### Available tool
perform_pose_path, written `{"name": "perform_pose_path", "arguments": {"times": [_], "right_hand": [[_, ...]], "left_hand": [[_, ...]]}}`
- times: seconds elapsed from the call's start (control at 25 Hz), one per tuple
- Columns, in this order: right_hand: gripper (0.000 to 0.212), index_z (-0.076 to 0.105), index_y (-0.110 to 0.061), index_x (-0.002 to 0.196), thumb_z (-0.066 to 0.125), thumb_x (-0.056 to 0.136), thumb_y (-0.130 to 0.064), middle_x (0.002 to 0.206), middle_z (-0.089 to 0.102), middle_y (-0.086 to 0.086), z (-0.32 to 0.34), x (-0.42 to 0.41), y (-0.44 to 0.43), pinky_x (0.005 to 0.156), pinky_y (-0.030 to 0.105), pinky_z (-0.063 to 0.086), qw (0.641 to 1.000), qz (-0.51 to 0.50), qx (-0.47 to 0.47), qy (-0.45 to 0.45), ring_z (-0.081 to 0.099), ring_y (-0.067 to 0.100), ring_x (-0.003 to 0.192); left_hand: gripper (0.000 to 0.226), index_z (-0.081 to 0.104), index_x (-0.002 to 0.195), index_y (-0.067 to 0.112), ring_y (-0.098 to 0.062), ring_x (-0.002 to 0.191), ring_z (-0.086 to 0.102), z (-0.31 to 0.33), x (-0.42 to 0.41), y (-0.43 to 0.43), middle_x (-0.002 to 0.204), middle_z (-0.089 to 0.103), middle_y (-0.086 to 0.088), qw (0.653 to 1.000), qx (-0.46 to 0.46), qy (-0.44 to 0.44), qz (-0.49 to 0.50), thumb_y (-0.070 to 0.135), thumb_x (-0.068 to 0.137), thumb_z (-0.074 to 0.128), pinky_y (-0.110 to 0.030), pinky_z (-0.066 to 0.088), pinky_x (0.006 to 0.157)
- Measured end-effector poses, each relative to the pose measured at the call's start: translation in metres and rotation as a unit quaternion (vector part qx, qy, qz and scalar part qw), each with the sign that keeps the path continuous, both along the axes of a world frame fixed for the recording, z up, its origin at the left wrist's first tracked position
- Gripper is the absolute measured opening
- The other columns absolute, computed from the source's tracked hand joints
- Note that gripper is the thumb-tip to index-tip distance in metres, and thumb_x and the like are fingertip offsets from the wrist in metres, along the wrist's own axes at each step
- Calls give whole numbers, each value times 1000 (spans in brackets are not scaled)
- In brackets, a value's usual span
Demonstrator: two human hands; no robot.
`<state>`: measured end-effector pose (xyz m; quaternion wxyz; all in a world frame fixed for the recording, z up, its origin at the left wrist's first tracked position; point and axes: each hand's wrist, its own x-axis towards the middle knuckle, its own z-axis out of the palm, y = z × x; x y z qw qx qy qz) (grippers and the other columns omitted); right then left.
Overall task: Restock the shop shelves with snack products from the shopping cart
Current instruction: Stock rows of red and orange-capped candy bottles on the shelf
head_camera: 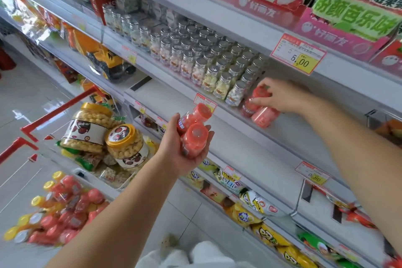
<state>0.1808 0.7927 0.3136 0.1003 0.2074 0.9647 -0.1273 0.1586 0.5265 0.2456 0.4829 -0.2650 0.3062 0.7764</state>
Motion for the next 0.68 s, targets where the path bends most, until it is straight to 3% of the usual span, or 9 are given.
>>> {"name": "perform_pose_path", "arguments": {"times": [0.12,0.32,0.44,0.56,0.64,0.68], "right_hand": [[67,51,-36,116,72,62,-71,110,59,-4,-1,11,3,82,43,57,996,-45,-69,24,64,20,92],[43,53,-24,87,65,79,-64,84,65,-5,-4,39,13,70,32,48,987,-137,80,31,59,17,77],[37,55,-21,85,57,88,-58,83,66,-1,-14,40,11,63,30,42,981,-164,88,46,58,19,75],[34,57,-23,93,53,91,-56,88,62,-2,-7,45,14,63,30,49,977,-204,-39,53,59,17,76],[23,59,-23,110,60,92,-37,98,62,0,-3,53,19,67,36,58,962,-213,-165,46,62,19,79],[28,57,-23,120,61,92,-26,100,62,3,-3,58,21,72,40,60,951,-212,-220,48,64,21,80]], "left_hand": [[64,70,111,5,-22,75,74,1,-14,7,98,77,-7,999,5,10,-48,63,87,56,-28,56,74],[66,72,106,2,-21,69,73,2,-28,14,93,76,-9,995,22,22,-93,63,87,55,-27,58,65],[67,73,96,0,-20,70,72,2,-34,16,88,76,-10,993,20,20,-115,63,87,55,-27,56,70],[67,73,94,-1,-20,70,72,2,-39,23,88,75,-10,992,30,14,-123,63,87,56,-26,57,68],[67,73,95,-1,-20,69,72,2,-41,29,87,75,-9,992,37,8,-123,64,87,56,-26,56,72],[67,72,95,-1,-20,68,72,2,-42,33,86,75,-9,992,38,5,-122,64,87,56,-25,55,74]]}}
